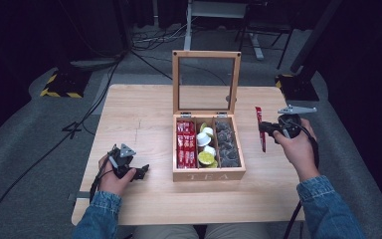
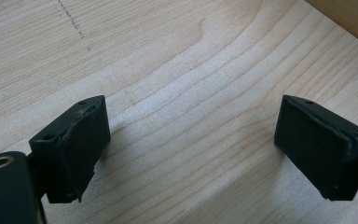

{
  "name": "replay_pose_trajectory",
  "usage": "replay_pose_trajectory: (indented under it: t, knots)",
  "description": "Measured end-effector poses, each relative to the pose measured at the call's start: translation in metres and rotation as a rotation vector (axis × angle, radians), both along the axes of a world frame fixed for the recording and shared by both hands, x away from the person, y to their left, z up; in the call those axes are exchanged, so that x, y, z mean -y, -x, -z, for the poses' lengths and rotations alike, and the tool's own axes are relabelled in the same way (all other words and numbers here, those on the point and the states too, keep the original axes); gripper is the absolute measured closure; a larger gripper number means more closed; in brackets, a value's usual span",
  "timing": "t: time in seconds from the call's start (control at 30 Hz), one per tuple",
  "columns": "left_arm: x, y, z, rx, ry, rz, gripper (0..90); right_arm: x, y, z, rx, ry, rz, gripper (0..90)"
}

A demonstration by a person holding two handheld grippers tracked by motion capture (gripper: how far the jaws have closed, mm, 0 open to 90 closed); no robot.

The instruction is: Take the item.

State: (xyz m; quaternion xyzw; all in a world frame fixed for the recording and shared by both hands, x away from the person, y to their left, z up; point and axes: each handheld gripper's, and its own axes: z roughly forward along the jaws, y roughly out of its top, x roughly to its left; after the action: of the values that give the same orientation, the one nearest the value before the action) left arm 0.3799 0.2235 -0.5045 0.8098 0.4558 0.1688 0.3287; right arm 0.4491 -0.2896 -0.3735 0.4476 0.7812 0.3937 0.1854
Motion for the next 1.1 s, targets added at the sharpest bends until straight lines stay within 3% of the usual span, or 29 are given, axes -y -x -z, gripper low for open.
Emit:
replay_pose_trajectory:
  t: [0.13, 0.3, 0.4, 0.73, 1.1]
  knots:
    - [0.000, 0.000, 0.000, -0.002, -0.001, 0.003, 10.7, 0.005, -0.002, 0.010, -0.014, 0.039, 0.017, 82.1]
    - [0.000, 0.000, 0.000, -0.003, 0.000, 0.003, 10.8, 0.010, -0.005, 0.021, -0.037, 0.049, 0.030, 82.1]
    - [0.000, 0.000, 0.000, -0.002, 0.000, 0.002, 10.7, 0.012, -0.006, 0.027, -0.048, 0.088, 0.034, 82.1]
    - [-0.001, 0.000, 0.000, 0.000, 0.001, 0.006, 10.5, 0.018, -0.008, 0.044, -0.099, 0.109, 0.051, 82.1]
    - [0.000, -0.001, 0.000, -0.005, -0.001, 0.005, 10.1, 0.015, -0.012, 0.057, -0.152, 0.165, 0.053, 82.0]
